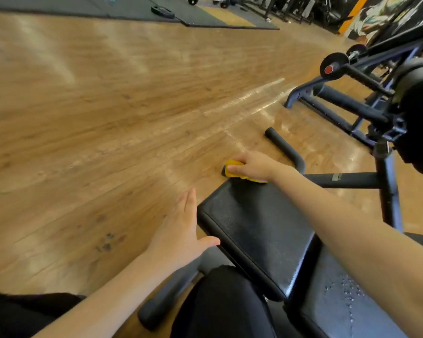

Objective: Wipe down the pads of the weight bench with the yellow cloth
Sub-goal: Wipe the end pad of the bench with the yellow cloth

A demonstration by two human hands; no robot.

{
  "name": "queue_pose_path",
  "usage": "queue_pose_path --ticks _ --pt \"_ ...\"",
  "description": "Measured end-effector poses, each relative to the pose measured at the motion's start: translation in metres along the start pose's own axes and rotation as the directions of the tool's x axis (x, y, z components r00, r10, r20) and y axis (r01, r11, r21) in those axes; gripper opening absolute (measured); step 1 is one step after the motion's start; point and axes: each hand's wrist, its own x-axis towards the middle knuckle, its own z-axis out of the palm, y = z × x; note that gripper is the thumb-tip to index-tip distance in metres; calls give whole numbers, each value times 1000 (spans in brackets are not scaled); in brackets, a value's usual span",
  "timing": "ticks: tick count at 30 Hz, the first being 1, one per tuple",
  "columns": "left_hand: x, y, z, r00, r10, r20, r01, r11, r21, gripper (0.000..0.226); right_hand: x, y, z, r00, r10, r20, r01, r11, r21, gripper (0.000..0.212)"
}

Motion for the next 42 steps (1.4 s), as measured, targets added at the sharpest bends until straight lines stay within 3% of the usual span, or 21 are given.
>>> queue_pose_path --ticks 4,6,8,11,14,16,19,23,26,29,32,36,40,42 --pt "5 -5 6 999 -45 10 45 997 -59 105 -27 -57 35 926 -360 116 366 930 -33 38" --pt "5 -4 6 998 -62 -4 61 992 -113 105 -32 -58 39 905 -416 87 419 908 -16 36" --pt "3 -3 6 996 -85 24 87 989 -121 106 -27 -36 30 934 -352 63 351 936 22 37" --pt "-3 -3 6 995 -70 73 76 993 -90 104 -11 10 9 992 -108 -67 114 989 95 25" --pt "-5 -5 8 993 -71 93 83 988 -131 103 4 24 8 991 34 -130 -23 996 82 36" --pt "-4 -5 8 992 -93 86 106 983 -152 104 1 8 20 987 -11 -158 11 1000 -2 36" --pt "-5 -3 8 994 -96 45 103 979 -174 110 -26 -31 42 971 -193 -141 195 981 6 22" --pt "-3 -1 9 996 -82 21 85 973 -215 112 -52 -52 54 886 -424 -187 432 902 3 26" --pt "-4 0 9 999 -13 32 18 985 -174 106 -47 -32 43 909 -398 -126 412 903 119 29" --pt "-8 0 8 998 12 59 -5 993 -121 103 -28 4 28 970 -178 -166 205 966 161 39" --pt "-8 -1 8 999 20 47 -15 994 -111 103 -17 16 26 970 -43 -240 86 981 172 30" --pt "-10 0 9 1000 7 17 -5 993 -120 105 -31 -28 48 953 -192 -233 219 971 98 23" --pt "-8 1 9 998 48 -26 -52 982 -179 105 -56 -49 60 875 -419 -242 440 897 40 18" --pt "-9 0 9 999 51 -14 -53 982 -182 106 -55 -42 54 895 -395 -207 417 906 76 20"
